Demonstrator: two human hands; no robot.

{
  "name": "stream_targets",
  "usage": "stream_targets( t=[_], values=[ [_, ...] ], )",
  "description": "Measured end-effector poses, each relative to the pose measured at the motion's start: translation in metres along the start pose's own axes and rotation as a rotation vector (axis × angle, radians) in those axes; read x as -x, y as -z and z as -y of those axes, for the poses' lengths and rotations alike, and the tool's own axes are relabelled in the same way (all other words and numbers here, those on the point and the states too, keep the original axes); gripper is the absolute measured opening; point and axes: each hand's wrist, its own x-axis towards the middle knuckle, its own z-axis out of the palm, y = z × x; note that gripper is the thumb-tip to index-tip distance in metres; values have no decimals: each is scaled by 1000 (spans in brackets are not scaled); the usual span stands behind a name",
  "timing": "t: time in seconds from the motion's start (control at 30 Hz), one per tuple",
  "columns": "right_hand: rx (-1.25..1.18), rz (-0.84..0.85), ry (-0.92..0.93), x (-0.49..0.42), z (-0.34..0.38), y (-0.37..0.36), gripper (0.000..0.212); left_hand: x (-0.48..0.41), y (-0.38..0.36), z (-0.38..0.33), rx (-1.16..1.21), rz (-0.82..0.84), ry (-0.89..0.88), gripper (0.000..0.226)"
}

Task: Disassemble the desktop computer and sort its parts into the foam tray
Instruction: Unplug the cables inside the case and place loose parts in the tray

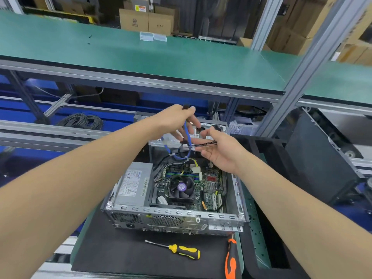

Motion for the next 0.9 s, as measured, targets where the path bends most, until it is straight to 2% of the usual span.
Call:
stream_targets(
  t=[0.1, 0.17, 0.3, 0.4, 0.47, 0.53, 0.6, 0.73, 0.83, 0.9],
  values=[
    [-81, 33, -24, 1, 5, -3, 31, -5, -4, -8, -117, -74, -99, 52],
    [-170, 19, -40, -1, 9, -4, 28, -6, -3, -11, -177, -55, -113, 52],
    [-312, -31, -49, -7, 20, 2, 24, -4, -3, -13, -167, 187, -184, 49],
    [-363, -104, -12, -10, 25, 9, 34, -6, -3, 0, -167, 368, -276, 43],
    [-369, -147, 12, -13, 25, 15, 36, -8, -5, 10, -286, 347, -407, 52],
    [-377, -165, 18, -14, 25, 19, 36, -11, -10, 18, -320, 250, -488, 57],
    [-388, -193, 13, -14, 26, 20, 32, -14, -14, 22, -289, 204, -499, 56],
    [-473, -245, -38, -9, 33, 25, 23, -19, -19, 23, -204, 274, -461, 41],
    [-580, -221, -68, -4, 37, 30, 27, -18, -19, 23, -242, 414, -447, 72],
    [-645, -247, -76, -3, 36, 32, 23, -20, -25, 24, -271, 404, -462, 72]
  ],
)
